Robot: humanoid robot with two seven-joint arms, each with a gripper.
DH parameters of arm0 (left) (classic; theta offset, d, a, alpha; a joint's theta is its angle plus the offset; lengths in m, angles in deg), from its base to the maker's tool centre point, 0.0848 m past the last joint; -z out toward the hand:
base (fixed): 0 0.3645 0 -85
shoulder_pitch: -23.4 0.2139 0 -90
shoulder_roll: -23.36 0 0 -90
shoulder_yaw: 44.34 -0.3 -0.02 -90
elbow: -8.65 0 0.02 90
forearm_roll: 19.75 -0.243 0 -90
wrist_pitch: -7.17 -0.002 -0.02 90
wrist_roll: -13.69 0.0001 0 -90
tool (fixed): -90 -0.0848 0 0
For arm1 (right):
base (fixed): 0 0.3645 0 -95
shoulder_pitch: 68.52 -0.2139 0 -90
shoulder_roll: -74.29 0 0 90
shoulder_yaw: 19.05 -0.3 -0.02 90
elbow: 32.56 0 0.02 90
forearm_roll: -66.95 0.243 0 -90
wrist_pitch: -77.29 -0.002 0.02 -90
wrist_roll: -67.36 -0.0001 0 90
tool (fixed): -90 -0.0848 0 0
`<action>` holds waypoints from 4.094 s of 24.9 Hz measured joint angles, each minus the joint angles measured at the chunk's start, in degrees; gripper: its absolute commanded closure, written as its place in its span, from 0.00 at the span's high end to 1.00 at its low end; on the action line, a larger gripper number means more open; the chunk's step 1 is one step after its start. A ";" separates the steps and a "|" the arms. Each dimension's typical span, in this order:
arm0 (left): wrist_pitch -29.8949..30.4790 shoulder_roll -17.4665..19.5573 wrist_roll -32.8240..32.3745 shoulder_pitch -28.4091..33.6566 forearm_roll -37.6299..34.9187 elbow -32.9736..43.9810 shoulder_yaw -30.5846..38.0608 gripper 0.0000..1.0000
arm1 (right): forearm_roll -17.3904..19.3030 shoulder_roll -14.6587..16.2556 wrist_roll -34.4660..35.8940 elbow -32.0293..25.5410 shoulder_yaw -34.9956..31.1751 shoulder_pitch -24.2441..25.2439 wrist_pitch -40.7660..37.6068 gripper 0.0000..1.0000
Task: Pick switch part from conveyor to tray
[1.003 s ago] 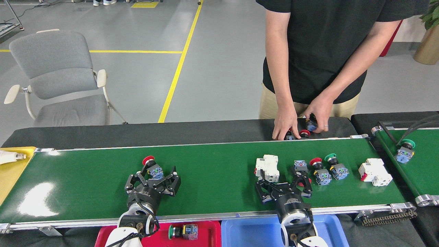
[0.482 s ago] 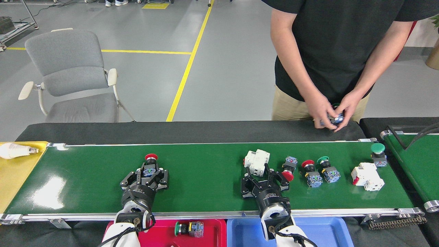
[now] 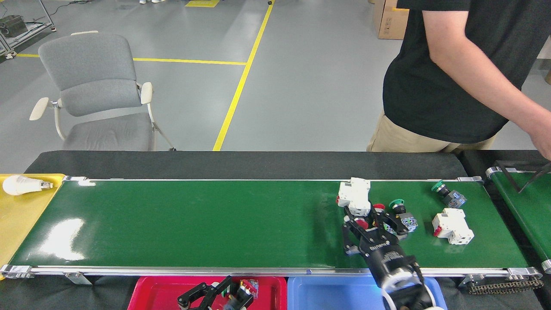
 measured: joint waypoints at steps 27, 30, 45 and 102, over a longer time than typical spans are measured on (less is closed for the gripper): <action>-19.94 0.77 -0.04 -4.09 0.87 0.03 3.41 1.00 | -10.52 -22.04 -0.09 -0.78 -20.17 10.73 -14.13 0.99; -19.87 0.95 0.00 -6.45 0.86 0.03 -3.46 1.00 | -11.72 -22.04 -0.28 -0.76 -15.56 8.66 -13.35 0.99; -29.93 -2.72 -0.76 -19.70 -5.73 -14.92 -24.01 1.00 | -16.11 -22.62 -3.66 17.13 3.73 -11.00 3.14 0.99; 8.68 10.19 -0.20 -1.27 9.56 0.22 4.54 1.00 | -18.27 -19.80 -3.49 8.65 16.85 -5.20 -16.39 1.00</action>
